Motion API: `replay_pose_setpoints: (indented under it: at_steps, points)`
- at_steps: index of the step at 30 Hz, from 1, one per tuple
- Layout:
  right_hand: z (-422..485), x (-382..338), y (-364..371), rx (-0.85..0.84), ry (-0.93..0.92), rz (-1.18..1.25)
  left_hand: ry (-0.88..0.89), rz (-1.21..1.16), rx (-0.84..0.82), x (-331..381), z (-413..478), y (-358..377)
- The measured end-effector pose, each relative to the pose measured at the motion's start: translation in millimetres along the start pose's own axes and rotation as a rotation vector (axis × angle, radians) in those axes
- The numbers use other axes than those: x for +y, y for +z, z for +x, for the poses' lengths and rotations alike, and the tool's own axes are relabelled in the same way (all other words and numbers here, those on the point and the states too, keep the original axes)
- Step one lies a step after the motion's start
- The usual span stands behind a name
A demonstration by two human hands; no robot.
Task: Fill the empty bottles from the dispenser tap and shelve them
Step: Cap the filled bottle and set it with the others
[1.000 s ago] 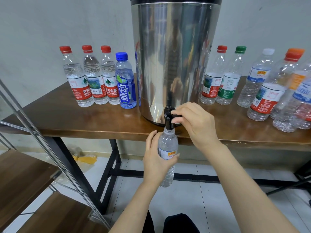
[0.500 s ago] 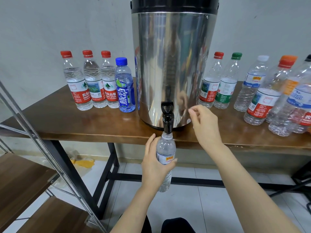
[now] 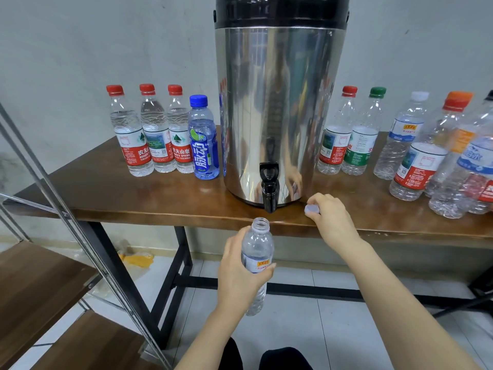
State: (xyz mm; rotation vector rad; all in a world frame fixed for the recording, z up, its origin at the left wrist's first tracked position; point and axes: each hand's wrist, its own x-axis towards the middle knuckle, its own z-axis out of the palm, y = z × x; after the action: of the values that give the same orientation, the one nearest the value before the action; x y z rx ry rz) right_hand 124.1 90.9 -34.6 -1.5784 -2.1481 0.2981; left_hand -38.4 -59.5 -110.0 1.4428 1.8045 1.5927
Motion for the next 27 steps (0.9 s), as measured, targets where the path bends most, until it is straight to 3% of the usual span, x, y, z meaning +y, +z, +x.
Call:
replay_pose_setpoints:
  at_steps: [3, 6, 10, 12, 16, 20, 27]
  points:
    - [-6.6, 0.6, -4.6, -0.039, -0.022, 0.026, -0.019, -0.024, 0.012, 2.9, -3.2, -7.8]
    - [-18.4, -7.5, -19.8, 0.037, -0.072, 0.157, -0.012, -0.042, 0.016, 10.6, -4.0, -17.1]
    - [-42.0, -45.3, -61.1, 0.163, -0.304, 0.411, 0.002, -0.044, 0.018, 24.7, -2.2, -28.1]
    - [-52.9, -69.7, -78.1, 0.113, -0.454, 0.474, 0.005, -0.054, 0.024, 31.5, -0.5, -31.9]
    - [-57.9, -104.7, -83.7, -0.152, -0.639, 0.391, 0.026, -0.053, 0.023, 40.7, 0.5, -38.7]
    - [-50.1, -116.6, -74.3, -0.278, -0.673, 0.288, 0.042, -0.054, 0.032, 42.8, -0.2, -46.3]
    - [-46.8, -124.4, -65.9, -0.320, -0.689, 0.296, 0.062, -0.036, 0.041, 44.0, -1.6, -58.5]
